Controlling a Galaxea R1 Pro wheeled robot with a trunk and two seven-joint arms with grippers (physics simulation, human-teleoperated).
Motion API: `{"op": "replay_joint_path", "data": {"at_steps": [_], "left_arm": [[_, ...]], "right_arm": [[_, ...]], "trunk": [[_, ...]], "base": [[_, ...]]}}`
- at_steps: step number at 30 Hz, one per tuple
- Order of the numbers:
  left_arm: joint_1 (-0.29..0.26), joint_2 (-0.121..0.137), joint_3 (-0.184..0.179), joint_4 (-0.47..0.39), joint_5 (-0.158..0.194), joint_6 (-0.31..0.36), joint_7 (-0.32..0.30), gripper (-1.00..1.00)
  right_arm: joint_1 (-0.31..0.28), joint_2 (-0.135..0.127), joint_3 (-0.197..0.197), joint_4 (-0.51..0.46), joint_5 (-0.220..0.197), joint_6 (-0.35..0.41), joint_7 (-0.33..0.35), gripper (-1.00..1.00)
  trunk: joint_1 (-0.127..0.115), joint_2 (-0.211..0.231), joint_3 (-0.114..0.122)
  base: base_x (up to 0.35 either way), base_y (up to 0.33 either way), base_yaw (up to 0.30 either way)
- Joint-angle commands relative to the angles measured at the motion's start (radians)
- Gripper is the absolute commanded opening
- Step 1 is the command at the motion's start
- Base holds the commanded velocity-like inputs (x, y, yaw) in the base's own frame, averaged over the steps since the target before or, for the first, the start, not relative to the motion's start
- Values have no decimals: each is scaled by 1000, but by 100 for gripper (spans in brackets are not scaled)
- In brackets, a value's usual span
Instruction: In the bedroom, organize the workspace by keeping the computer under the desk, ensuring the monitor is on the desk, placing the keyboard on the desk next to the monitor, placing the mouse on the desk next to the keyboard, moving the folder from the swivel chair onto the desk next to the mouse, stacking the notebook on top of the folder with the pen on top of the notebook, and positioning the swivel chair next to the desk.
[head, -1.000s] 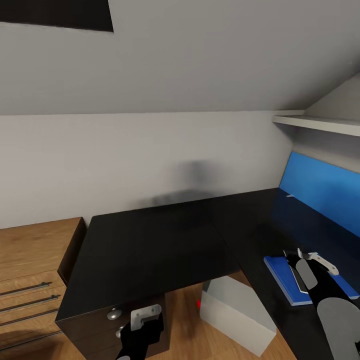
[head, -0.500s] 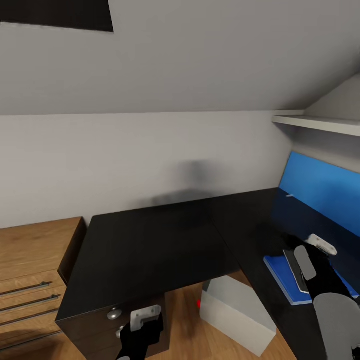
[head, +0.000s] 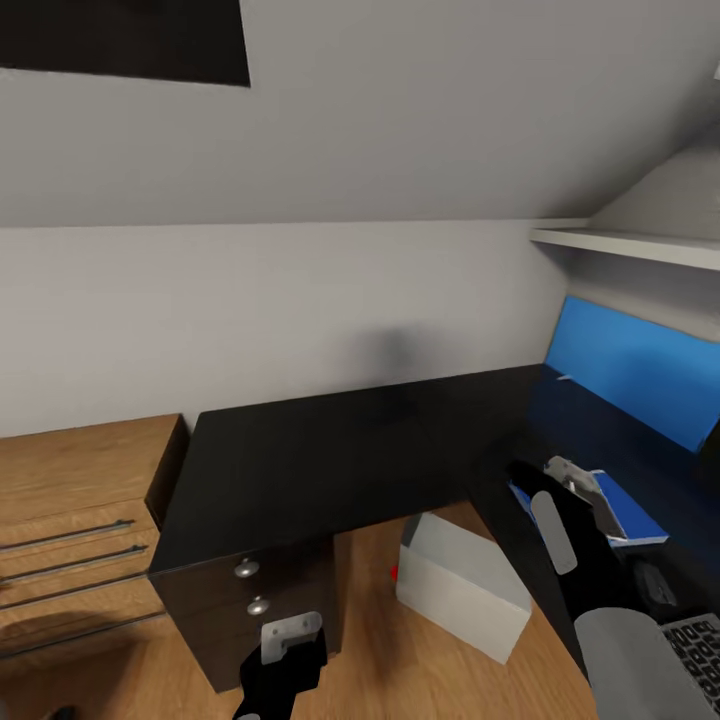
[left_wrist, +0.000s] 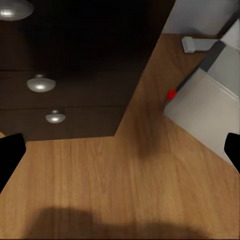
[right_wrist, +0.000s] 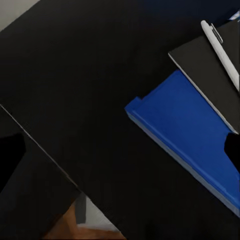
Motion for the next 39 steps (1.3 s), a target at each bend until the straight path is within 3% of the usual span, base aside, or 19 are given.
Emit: {"op": "replay_joint_path", "data": {"at_steps": [1,3,6,7,8,9,10,17,22,25,28,29,30,31,32,34,35,38,39], "left_arm": [[0,0,-1,-2,6,3,6,100],[0,0,-1,-2,7,3,6,100],[0,0,1,-1,7,3,6,100],[0,1,4,-1,7,4,6,100],[0,1,4,-2,7,4,6,100],[0,1,5,-1,8,4,6,100],[0,2,6,3,8,4,6,100],[0,4,13,29,6,3,7,100],[0,3,68,42,2,3,7,100],[0,8,76,101,3,-14,7,100],[0,17,82,193,5,-74,5,100],[0,21,84,260,6,-98,5,100],[0,22,85,285,6,-104,4,100],[0,23,85,340,6,-112,3,100],[0,28,86,471,7,-132,1,100],[0,31,87,608,7,-188,-2,100],[0,32,87,697,7,-266,-9,100],[0,33,88,840,8,-411,-68,100],[0,34,89,875,8,-429,-100,100]], "right_arm": [[0,6,2,-4,-8,4,-7,100],[0,23,11,-7,-7,4,-7,100],[4,52,68,-9,0,4,-9,100],[28,64,256,-11,14,2,-38,100],[29,64,282,-10,14,0,-55,100],[30,66,338,-10,14,-3,-91,100],[30,66,359,-9,14,-5,-101,100],[31,73,375,-4,15,-6,-108,100],[37,91,404,3,16,-9,-121,100],[97,95,428,73,23,-73,-127,100],[165,97,495,171,83,-205,-130,100],[201,96,542,233,138,-307,-133,100],[215,96,553,253,156,-343,-135,100],[248,97,570,293,190,-418,-138,100],[326,97,589,401,243,-586,-140,100],[370,98,597,533,269,-748,-140,100],[386,98,601,644,278,-871,-138,100],[398,98,605,827,286,-1061,-120,100],[400,97,604,853,287,-1086,-111,100]], "trunk": [[-1,-1,-1],[-1,-1,-1],[-1,-1,-1],[-1,-1,-1],[-1,-1,-1],[-1,-1,-1],[-1,-1,-1],[-1,-1,-1],[-1,-1,-2],[-12,20,5],[-24,41,13],[-27,48,15],[-31,55,18],[-35,62,21],[-39,69,24],[-47,83,30],[-50,90,33],[-62,111,42],[-66,118,46]], "base": [[-335,0,0],[-335,0,0],[-335,0,0],[-335,0,0],[-335,0,0],[-335,0,0],[-335,0,5],[-335,-30,177],[-210,-53,270],[-31,-7,264],[-10,-2,252],[-4,-1,153],[-3,-1,122],[-2,0,78],[-1,0,32],[0,0,17],[0,0,7],[0,0,5],[0,0,50]]}}
